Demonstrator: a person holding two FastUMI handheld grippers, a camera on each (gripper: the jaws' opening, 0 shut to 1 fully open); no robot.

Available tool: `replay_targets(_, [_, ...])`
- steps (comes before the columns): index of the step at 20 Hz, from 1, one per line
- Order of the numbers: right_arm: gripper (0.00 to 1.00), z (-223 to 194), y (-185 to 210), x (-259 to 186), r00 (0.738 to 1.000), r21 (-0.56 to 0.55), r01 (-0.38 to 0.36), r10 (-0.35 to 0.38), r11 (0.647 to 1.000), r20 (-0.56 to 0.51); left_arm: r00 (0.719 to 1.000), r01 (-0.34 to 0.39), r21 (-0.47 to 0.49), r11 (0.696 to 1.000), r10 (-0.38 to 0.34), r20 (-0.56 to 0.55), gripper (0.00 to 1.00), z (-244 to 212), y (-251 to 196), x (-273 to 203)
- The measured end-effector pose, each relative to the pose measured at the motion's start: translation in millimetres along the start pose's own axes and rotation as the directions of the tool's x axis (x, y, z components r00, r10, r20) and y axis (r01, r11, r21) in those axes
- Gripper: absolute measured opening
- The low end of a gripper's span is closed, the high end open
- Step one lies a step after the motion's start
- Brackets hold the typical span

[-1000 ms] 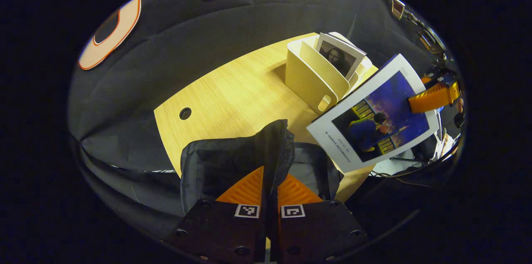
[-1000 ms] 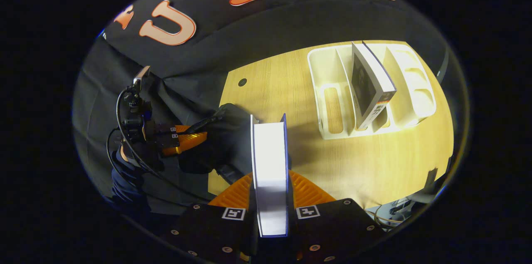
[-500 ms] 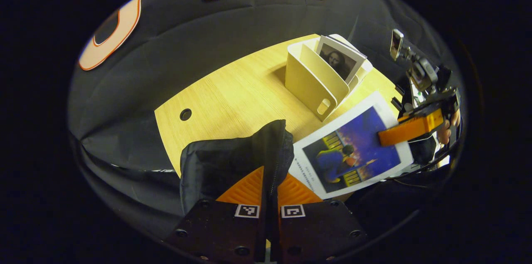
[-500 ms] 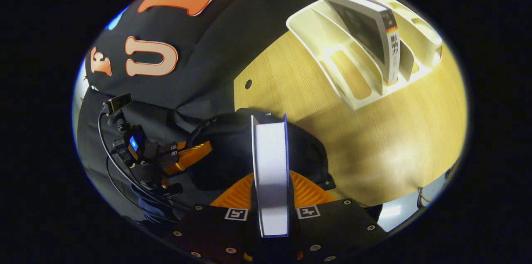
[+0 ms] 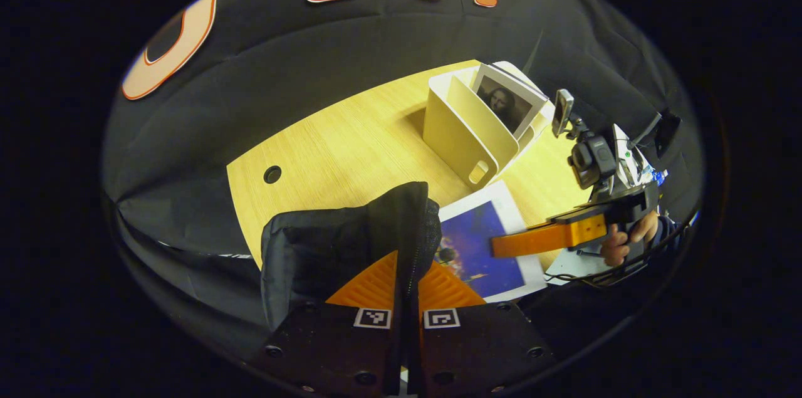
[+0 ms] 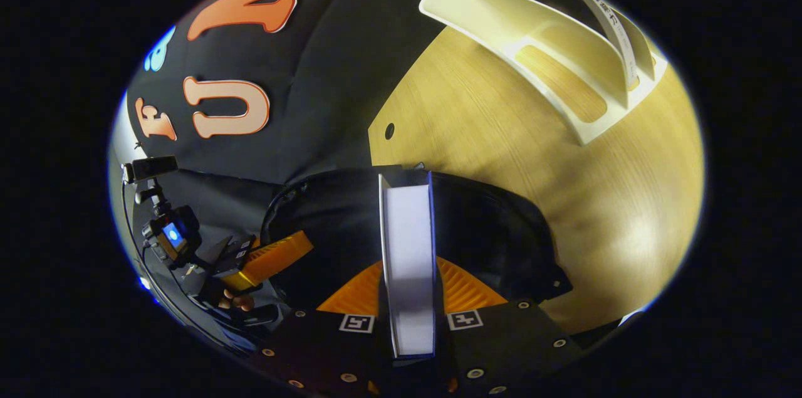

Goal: Open the schoolbag, grab two books from the bookshelf and put them into the schoolbag.

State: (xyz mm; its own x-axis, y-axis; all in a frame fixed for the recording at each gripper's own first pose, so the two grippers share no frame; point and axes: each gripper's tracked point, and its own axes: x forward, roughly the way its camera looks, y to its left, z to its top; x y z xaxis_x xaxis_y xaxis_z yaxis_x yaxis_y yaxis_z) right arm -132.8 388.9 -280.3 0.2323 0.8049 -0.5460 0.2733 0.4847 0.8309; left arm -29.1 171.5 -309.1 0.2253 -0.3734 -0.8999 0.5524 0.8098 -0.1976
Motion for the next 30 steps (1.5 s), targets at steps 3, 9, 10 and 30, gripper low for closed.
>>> replay_targets(3, [0.28, 1.3, 1.0, 32.6, 0.999, 0.039, -0.009, 0.008, 0.999, 0.032, 1.0, 0.0, -0.012, 1.0, 0.0, 0.012, 0.05, 1.4, -5.3, 1.4])
replay_targets(9, [0.28, -16.6, 4.6, 72.9, 0.999, 0.061, -0.024, 0.022, 0.998, 0.039, 1.0, 0.015, -0.046, 0.999, -0.014, 0.027, 0.05, 1.7, -15.3, 4.0])
replay_targets(10, [0.39, -17.8, 4.6, 75.7, 0.999, 0.07, -0.022, 0.02, 0.997, 0.024, 0.999, 0.018, -0.051, 0.999, -0.016, 0.029, 0.05, 1.3, -15.2, 3.3])
replay_targets(30, [0.98, 37.2, -54.0, -79.7, 0.908, -0.423, 0.366, -0.418, 0.829, -0.033, 0.998, -0.011, -0.136, 0.991, 0.018, 0.052, 0.05, -3.0, -5.5, 12.8])
